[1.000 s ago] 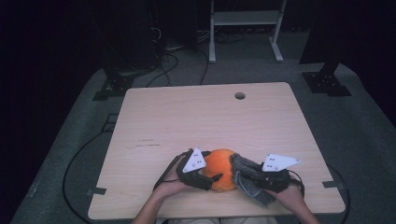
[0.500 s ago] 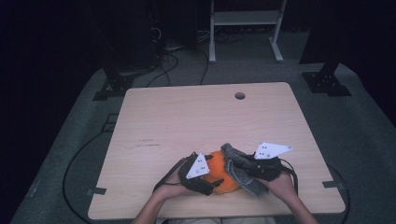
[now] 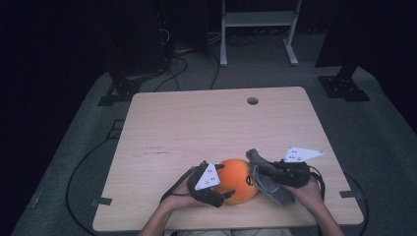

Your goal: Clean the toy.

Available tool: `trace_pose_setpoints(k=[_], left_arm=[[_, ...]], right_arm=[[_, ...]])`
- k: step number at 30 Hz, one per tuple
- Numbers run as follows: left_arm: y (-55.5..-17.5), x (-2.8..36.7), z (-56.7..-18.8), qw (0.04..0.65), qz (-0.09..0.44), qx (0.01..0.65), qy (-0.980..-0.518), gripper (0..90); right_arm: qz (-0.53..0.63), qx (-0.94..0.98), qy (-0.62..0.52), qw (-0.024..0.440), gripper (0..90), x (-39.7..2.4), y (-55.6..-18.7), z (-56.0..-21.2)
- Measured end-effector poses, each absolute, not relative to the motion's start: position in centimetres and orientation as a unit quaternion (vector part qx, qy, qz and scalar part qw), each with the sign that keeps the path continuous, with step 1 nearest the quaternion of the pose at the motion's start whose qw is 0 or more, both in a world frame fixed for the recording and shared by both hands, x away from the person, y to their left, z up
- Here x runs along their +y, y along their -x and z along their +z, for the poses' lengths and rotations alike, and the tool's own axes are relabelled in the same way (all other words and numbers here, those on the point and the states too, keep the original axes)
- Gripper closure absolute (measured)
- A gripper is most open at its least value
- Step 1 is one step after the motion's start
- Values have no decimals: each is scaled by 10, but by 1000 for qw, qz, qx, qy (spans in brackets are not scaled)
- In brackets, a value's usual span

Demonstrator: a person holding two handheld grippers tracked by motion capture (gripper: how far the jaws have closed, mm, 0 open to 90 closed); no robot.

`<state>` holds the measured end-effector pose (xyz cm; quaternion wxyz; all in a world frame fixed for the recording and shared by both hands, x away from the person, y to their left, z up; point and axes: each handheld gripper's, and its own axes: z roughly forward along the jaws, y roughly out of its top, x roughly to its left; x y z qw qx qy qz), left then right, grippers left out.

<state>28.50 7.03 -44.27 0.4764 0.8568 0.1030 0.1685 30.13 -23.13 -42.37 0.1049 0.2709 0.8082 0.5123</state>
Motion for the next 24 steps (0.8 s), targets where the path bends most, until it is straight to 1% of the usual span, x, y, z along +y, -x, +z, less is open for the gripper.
trace_pose_setpoints(k=[1,2,5,7,8,12,14,16,17,19,20,21,22,23,24], left_arm=[[-284,69,-443,477,169,99,-857,152],[-283,69,-443,478,169,92,-857,151],[-284,71,-443,473,167,87,-861,143],[-284,73,-444,478,164,89,-858,143],[-284,73,-444,479,163,90,-858,143],[-285,74,-444,484,161,91,-855,143],[-284,73,-444,484,163,91,-855,143],[-284,73,-444,482,165,90,-856,139],[-284,73,-444,483,164,90,-855,136],[-285,73,-444,486,163,88,-854,131],[-286,73,-442,488,166,87,-852,122],[-286,73,-442,488,166,87,-852,111],[-288,76,-437,495,166,96,-847,105],[-288,76,-437,495,166,96,-847,105],[-290,82,-432,515,156,105,-836,105]], right_arm=[[512,808,-271,105,738,-231,-301,-424],[518,813,-246,104,736,-216,-297,-416],[502,826,-230,112,736,-203,-295,-418],[508,822,-237,103,738,-205,-297,-422],[510,819,-245,95,738,-209,-300,-424],[492,815,-293,87,738,-233,-304,-439],[482,819,-296,93,738,-235,-303,-440],[470,823,-299,110,737,-238,-299,-437],[504,805,-297,99,737,-236,-293,-429],[520,799,-287,93,737,-231,-290,-424],[510,813,-261,106,736,-216,-285,-418],[510,813,-261,106,736,-216,-285,-418],[495,825,-248,114,737,-204,-283,-421],[495,825,-247,117,737,-203,-283,-423],[497,824,-249,112,737,-204,-284,-424]])
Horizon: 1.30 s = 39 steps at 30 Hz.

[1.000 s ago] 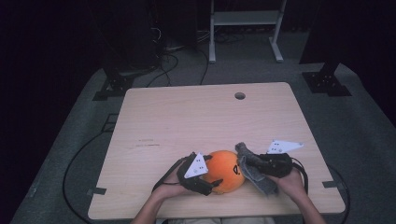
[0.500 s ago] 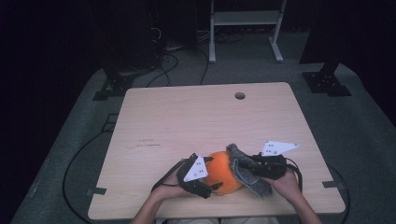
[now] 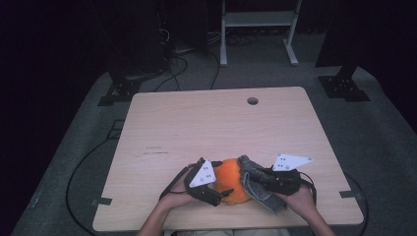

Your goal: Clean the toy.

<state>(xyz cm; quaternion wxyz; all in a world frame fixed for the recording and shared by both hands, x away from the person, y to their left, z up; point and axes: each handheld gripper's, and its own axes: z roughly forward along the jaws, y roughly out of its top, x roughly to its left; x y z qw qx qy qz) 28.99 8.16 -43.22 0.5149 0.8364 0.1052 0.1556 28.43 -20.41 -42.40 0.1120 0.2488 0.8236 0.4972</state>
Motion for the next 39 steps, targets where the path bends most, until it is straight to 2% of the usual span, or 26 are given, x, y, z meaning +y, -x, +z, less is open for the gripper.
trace_pose_setpoints(k=[3,7,9,11,14,19,23,26,32,35,39], left_arm=[[-292,86,-429,527,153,119,-827,104],[-296,85,-434,498,144,140,-843,102],[-297,82,-438,493,131,147,-847,141],[-295,80,-438,498,140,139,-844,198],[-290,76,-437,493,156,121,-847,227],[-287,72,-437,495,159,100,-848,236],[-282,70,-437,490,165,81,-852,238],[-282,71,-439,492,162,81,-852,240],[-281,67,-439,496,165,79,-849,239],[-279,66,-438,495,169,68,-850,239],[-277,62,-437,495,173,53,-850,241]], right_arm=[[498,823,-253,108,735,-208,-284,-425],[502,821,-254,101,734,-213,-281,-428],[502,821,-253,101,734,-214,-282,-428],[496,824,-255,104,731,-216,-283,-429],[479,827,-268,117,731,-227,-285,-425],[513,816,-241,114,733,-215,-281,-407],[488,840,-200,123,732,-176,-286,-397],[489,841,-205,105,737,-180,-292,-402],[479,837,-245,104,738,-208,-300,-407],[486,835,-236,107,739,-205,-296,-401],[496,838,-203,103,738,-182,-291,-389]])
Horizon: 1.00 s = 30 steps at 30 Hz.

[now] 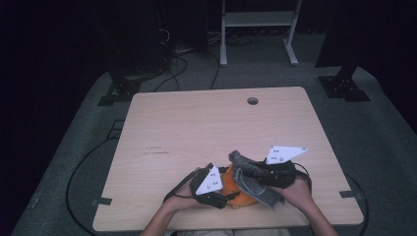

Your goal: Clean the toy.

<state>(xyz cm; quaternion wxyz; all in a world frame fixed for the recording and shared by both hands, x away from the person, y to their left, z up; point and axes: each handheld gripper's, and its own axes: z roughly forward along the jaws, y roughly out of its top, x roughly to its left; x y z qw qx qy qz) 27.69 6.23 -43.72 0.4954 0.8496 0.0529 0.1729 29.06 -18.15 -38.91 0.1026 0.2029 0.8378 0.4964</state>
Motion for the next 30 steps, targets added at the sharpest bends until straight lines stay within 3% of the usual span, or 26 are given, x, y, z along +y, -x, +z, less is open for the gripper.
trace_pose_setpoints(k=[5,16,23,30], left_arm=[[-276,64,-438,494,173,51,-850,249],[-281,68,-440,489,171,73,-852,253],[-292,75,-445,486,167,126,-849,256],[-298,79,-446,491,159,146,-844,255]], right_arm=[[488,842,-208,96,741,-171,-297,-390],[472,826,-284,123,743,-222,-299,-413],[471,843,-223,134,742,-196,-264,-406],[460,844,-224,160,743,-195,-270,-414]])
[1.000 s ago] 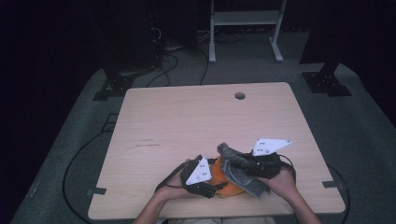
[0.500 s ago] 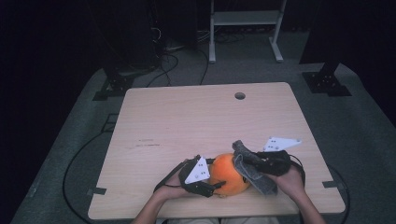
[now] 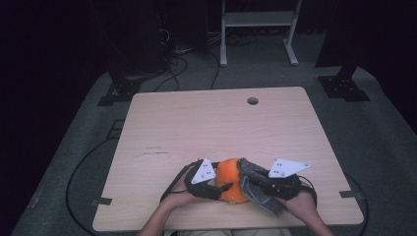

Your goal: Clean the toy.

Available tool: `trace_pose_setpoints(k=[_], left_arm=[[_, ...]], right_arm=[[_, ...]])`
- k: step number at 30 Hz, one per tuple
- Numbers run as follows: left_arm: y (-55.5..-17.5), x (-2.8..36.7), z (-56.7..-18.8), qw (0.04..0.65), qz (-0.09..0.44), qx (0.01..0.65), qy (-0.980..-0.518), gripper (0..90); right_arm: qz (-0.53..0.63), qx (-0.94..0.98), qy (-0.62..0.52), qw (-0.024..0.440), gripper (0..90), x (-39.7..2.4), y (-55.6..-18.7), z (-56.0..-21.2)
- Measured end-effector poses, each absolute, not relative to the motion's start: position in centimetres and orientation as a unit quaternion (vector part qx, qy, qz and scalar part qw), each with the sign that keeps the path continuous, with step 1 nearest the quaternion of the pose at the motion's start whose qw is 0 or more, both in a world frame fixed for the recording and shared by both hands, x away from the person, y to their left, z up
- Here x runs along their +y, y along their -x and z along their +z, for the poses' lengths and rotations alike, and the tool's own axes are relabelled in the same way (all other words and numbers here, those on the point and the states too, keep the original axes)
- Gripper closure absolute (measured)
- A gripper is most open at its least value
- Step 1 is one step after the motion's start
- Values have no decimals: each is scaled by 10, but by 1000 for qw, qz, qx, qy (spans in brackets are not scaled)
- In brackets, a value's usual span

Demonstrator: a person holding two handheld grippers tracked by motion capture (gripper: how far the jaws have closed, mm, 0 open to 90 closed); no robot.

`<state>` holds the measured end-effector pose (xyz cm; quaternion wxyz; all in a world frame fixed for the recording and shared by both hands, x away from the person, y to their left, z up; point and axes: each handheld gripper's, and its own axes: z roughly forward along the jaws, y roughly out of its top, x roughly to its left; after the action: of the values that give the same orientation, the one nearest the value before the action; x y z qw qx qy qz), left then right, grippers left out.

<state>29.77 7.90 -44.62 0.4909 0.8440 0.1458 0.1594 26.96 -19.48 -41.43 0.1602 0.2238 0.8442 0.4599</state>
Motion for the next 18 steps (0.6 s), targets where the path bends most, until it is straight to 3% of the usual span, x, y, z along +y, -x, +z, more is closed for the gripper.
trace_pose_setpoints(k=[9,11,15,18], left_arm=[[-295,89,-428,535,167,131,-818,151],[-293,89,-429,529,173,121,-822,167],[-290,82,-438,500,184,100,-840,309],[-292,80,-439,499,185,106,-840,318]], right_arm=[[473,829,-250,163,742,-204,-279,-423],[474,827,-251,169,741,-202,-282,-424],[477,824,-252,175,740,-204,-288,-425],[472,825,-258,175,740,-208,-291,-427]])
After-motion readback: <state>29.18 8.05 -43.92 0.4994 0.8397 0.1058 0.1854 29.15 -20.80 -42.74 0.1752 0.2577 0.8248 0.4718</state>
